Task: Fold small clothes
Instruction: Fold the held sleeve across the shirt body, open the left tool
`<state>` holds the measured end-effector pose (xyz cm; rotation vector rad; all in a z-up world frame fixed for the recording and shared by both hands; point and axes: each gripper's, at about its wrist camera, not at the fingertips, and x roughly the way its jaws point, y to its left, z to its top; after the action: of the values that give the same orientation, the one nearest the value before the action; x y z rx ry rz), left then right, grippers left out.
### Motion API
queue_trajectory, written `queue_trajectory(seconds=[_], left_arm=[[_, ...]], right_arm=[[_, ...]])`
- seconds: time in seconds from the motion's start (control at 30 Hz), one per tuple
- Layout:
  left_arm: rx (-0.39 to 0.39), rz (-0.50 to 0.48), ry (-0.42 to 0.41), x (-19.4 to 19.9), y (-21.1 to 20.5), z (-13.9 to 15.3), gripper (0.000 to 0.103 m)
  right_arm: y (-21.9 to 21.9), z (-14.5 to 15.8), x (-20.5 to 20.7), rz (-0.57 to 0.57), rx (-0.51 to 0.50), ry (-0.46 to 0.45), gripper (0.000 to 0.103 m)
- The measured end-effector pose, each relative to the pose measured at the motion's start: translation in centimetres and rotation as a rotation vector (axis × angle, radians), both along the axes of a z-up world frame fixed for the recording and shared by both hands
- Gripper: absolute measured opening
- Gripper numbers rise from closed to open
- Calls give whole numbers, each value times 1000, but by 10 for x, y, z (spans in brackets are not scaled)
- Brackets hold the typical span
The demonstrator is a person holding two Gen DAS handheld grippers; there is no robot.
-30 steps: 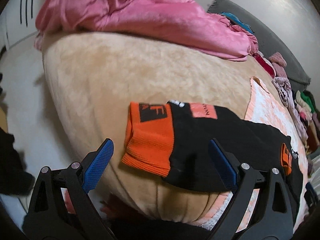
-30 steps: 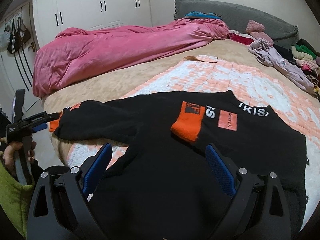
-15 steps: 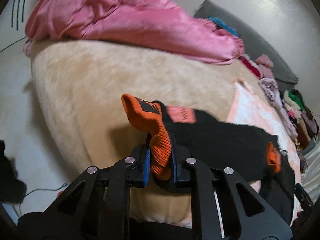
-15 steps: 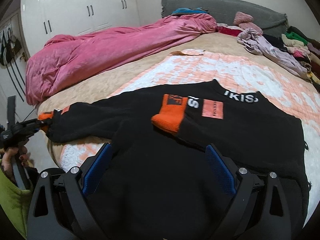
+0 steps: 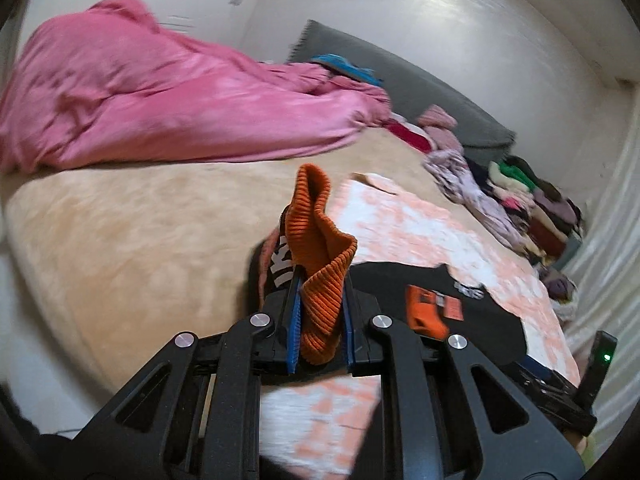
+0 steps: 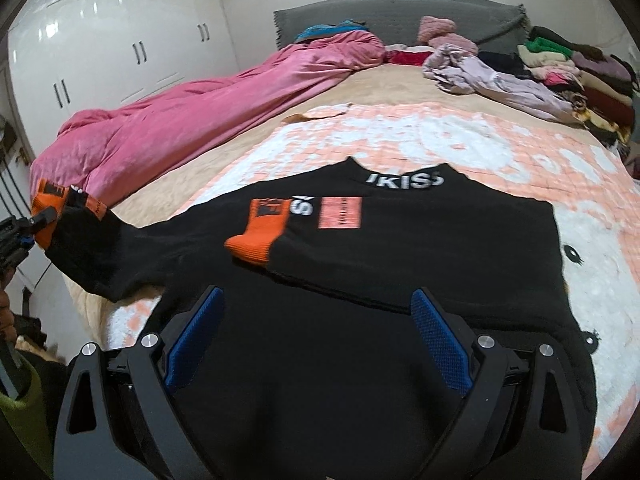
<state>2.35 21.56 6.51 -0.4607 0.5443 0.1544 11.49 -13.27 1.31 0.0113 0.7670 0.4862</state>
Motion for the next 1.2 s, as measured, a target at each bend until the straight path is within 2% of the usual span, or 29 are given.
queue_trajectory(seconds=[0.27, 0.6, 0.83, 0.9, 0.93, 0.97, 1.03, 1.07, 1.13, 1.2], left_arm=[[46, -162, 29, 41, -68, 0, 9], [94, -323, 121, 80, -141, -33, 9], [131, -412, 182, 99, -183, -59, 9], [134, -450, 195, 102, -194, -66, 14], [131, -465, 197, 103, -198, -69, 22], [120, -488, 201, 104, -202, -73, 26], [122, -509, 214, 105, -209, -78, 27], [127, -520, 219, 104, -210, -81, 33], [121, -524, 214, 101, -209, -80, 41], [118, -506, 201, 97, -202, -78, 43]], right_arm=[[-44, 3, 1, -86, 26, -4, 94], [-107, 4, 3, -218, 45, -3, 94], [-128, -2, 6, -264, 50, 8, 94], [-130, -4, 7, -268, 49, 13, 94], [-130, -5, 8, -268, 51, 16, 94], [-130, -6, 9, -267, 52, 17, 94], [-127, -9, 10, -262, 52, 23, 94], [-125, -11, 11, -258, 52, 28, 94], [-120, -13, 13, -246, 50, 37, 94], [-111, -16, 15, -228, 44, 47, 94]])
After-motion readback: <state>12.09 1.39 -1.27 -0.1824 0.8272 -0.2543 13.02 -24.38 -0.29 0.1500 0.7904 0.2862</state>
